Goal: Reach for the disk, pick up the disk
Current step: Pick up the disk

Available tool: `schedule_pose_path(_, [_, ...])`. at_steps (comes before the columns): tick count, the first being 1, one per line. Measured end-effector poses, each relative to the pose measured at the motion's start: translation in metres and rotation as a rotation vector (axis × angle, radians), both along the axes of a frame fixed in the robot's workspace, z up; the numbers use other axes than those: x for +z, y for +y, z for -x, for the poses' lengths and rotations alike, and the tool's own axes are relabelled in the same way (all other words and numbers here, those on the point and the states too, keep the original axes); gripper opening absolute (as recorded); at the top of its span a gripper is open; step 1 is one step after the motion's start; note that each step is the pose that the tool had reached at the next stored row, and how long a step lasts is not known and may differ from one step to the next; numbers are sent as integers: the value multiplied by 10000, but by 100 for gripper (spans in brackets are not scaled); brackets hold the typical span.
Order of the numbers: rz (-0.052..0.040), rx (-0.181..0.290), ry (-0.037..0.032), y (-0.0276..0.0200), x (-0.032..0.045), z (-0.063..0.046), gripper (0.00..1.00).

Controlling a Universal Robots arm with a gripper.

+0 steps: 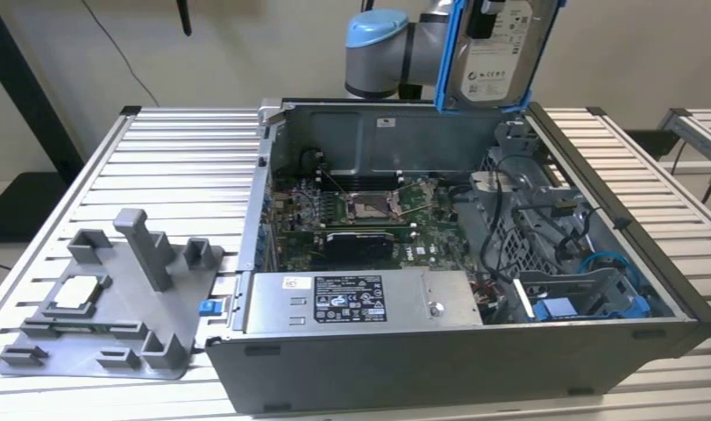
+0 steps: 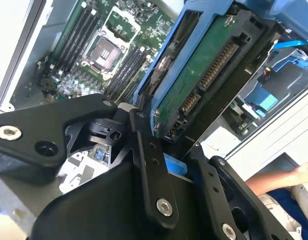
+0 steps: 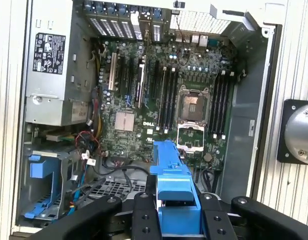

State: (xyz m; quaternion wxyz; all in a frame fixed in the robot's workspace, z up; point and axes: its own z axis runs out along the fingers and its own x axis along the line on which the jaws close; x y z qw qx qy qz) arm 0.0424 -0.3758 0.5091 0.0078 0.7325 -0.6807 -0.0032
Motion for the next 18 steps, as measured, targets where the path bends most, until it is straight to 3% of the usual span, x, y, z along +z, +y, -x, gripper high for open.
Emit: schedule_pose_path(18, [-3,-2194,0,1,-9,-22,0])
